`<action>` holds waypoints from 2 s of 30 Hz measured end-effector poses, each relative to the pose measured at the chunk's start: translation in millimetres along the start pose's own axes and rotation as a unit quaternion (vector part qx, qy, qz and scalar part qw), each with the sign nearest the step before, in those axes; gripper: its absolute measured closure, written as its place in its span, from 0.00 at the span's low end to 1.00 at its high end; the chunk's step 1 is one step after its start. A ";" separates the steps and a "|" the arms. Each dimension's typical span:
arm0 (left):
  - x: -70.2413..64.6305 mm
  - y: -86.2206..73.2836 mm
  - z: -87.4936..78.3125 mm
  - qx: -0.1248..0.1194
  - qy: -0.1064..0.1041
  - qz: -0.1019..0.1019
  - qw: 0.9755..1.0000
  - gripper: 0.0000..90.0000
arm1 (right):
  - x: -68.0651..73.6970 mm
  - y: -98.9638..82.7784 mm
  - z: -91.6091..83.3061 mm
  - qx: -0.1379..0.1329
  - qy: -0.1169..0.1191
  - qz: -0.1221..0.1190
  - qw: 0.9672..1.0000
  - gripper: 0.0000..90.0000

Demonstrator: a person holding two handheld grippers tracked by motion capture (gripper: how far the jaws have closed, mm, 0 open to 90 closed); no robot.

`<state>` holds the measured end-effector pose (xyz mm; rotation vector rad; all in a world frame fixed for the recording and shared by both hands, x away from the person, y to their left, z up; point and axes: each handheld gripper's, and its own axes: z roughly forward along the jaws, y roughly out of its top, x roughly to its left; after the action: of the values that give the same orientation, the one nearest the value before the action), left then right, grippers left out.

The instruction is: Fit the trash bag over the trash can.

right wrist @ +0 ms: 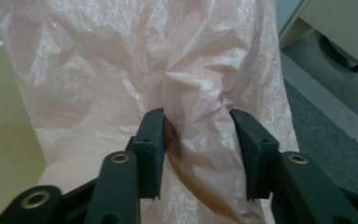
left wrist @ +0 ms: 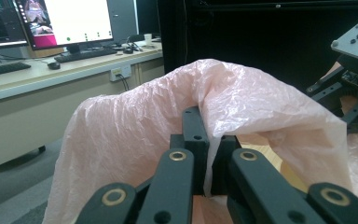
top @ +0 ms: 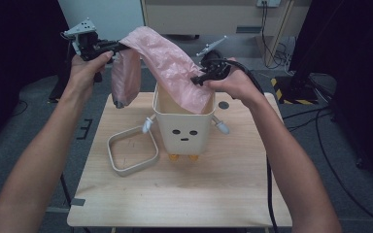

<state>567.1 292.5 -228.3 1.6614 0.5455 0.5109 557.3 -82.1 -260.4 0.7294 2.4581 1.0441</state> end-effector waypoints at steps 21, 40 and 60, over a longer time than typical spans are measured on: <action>-9.2 10.5 -1.4 -0.005 0.019 -0.001 1.000 0.99 | -4.1 4.8 -35.2 -0.072 0.003 0.024 0.997 0.99; -16.0 16.5 -14.6 -0.022 0.026 0.002 0.999 0.99 | 45.0 22.4 -23.5 -0.055 0.100 0.001 0.993 1.00; -30.9 13.2 6.5 -0.028 0.000 -0.001 1.000 0.99 | 57.5 16.2 -20.7 -0.021 0.131 -0.022 0.991 0.83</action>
<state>547.5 266.7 -217.1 1.6068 0.5285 0.5213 505.9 -50.0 -242.3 0.5510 2.6474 1.2415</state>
